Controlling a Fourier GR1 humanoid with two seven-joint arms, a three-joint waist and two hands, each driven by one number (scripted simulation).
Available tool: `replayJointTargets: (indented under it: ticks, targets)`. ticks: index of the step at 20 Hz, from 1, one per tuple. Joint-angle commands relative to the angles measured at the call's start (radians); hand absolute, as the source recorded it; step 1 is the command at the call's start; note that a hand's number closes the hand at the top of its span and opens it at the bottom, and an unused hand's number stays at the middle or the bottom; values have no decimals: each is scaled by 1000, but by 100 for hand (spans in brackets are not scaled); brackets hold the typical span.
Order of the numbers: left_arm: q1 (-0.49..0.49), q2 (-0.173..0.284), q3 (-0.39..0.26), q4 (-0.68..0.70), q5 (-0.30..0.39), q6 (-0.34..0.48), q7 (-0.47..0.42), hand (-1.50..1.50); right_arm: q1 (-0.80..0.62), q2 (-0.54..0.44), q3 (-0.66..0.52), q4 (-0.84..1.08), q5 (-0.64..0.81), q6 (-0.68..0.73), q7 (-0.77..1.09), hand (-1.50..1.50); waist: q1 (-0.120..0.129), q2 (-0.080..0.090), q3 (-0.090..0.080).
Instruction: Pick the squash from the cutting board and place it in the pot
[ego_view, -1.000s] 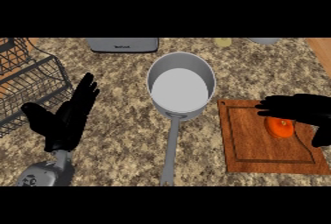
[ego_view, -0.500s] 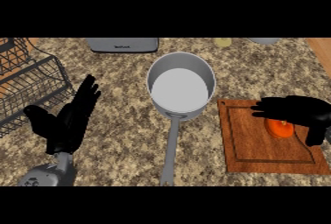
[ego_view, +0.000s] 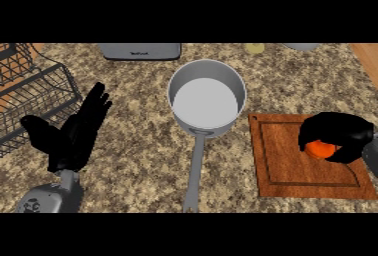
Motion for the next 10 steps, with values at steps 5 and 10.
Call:
replayJointTargets:
  ticks: [5,10]
  targets:
    - [13,-44,-35,-53,-59,42,34,0,-12,25,-43,17,10,-10,-123,150,1,-1,0]
    - [71,-11,4,-46,-23,-9,-11,0,62,90,-84,-106,-60,106,185,150,-22,-13,-3]
